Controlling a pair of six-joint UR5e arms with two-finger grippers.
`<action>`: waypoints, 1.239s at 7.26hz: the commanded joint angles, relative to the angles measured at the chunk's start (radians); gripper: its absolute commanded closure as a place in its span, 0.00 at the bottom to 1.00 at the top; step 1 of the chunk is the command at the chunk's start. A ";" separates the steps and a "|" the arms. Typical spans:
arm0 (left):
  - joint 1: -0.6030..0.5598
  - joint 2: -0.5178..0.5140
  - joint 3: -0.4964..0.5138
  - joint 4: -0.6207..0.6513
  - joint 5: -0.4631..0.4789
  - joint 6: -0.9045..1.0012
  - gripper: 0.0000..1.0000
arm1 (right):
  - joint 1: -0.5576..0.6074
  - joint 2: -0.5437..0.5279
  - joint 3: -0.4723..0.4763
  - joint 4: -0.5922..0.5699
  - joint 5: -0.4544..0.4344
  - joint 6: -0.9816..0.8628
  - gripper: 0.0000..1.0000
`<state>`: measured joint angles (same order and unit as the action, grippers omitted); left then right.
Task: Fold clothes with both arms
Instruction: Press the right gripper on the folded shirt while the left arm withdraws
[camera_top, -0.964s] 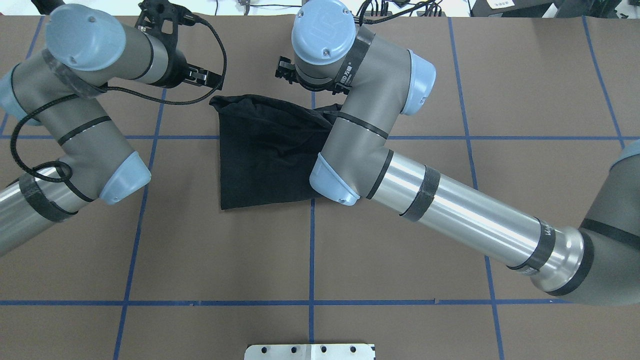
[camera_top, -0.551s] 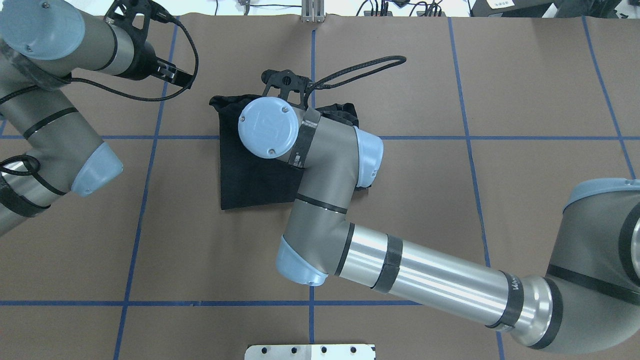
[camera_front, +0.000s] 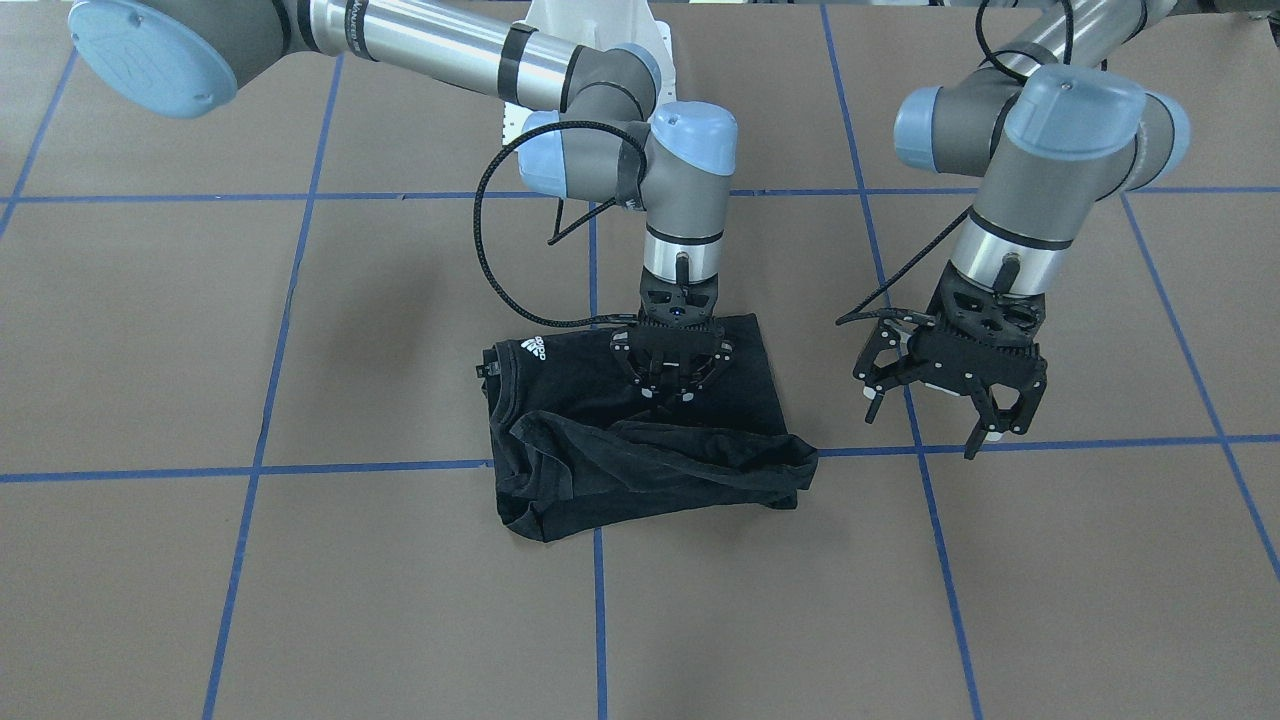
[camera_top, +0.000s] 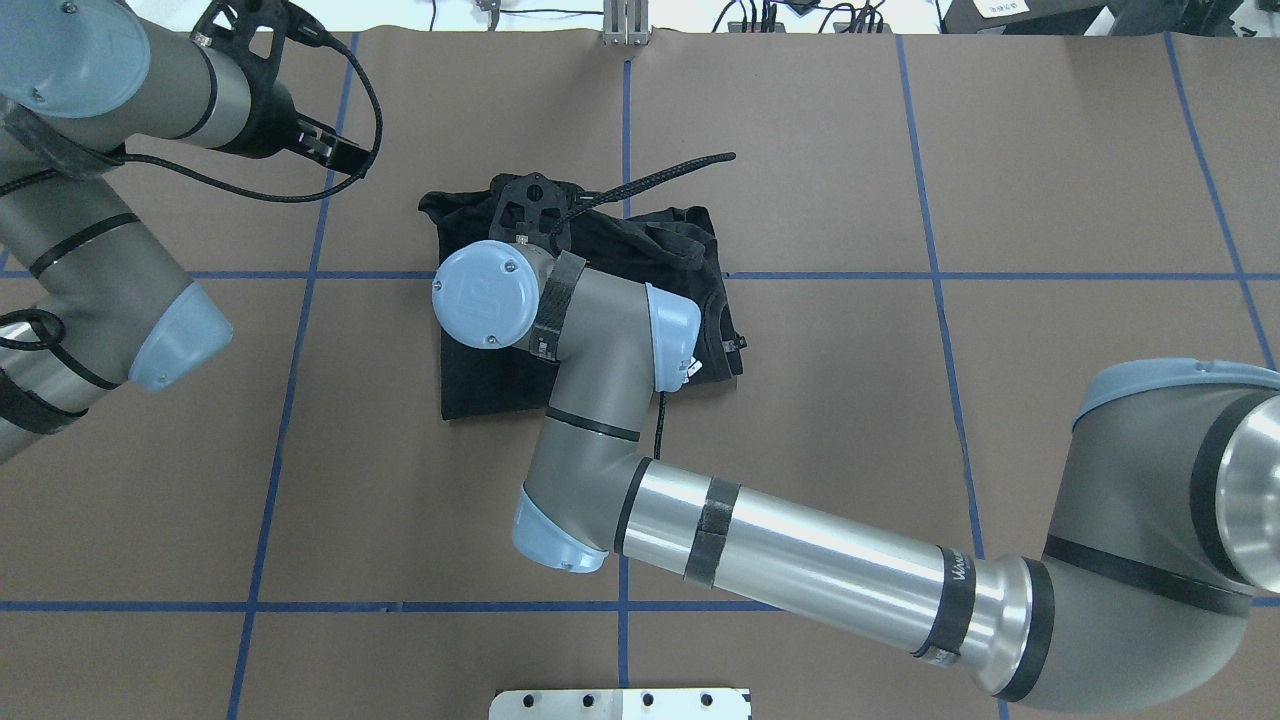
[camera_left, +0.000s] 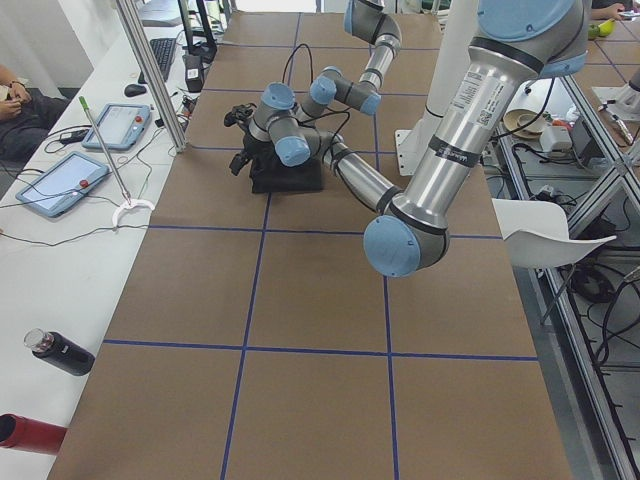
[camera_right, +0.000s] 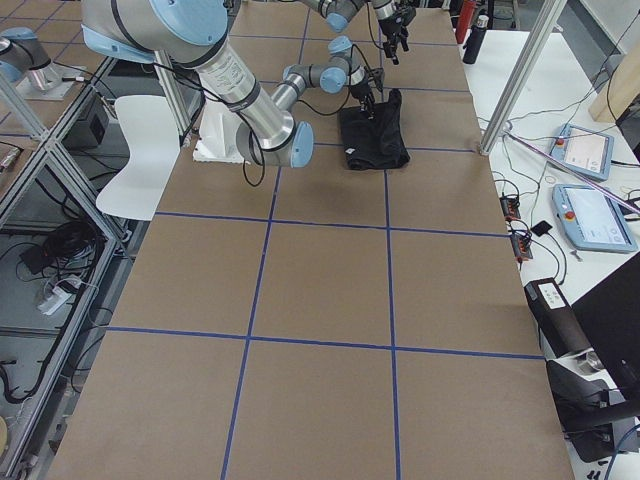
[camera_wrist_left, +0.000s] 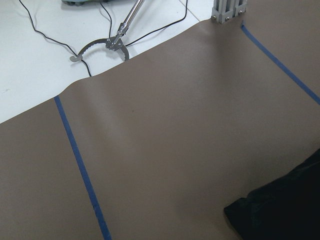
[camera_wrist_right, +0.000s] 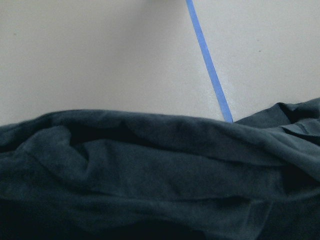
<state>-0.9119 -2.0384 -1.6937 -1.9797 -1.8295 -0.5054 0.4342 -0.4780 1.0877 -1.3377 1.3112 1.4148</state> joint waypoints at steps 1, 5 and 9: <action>-0.012 0.006 -0.023 0.005 -0.023 -0.005 0.00 | 0.035 0.037 -0.174 0.174 -0.116 -0.003 1.00; -0.016 0.043 -0.058 0.012 -0.033 -0.013 0.00 | 0.214 0.048 -0.220 0.199 -0.112 -0.051 1.00; -0.019 0.079 -0.084 0.034 -0.037 -0.012 0.00 | 0.256 -0.066 0.062 0.033 0.173 -0.085 0.01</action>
<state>-0.9294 -1.9753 -1.7699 -1.9611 -1.8634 -0.5182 0.6878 -0.4822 1.0307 -1.2094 1.4383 1.3253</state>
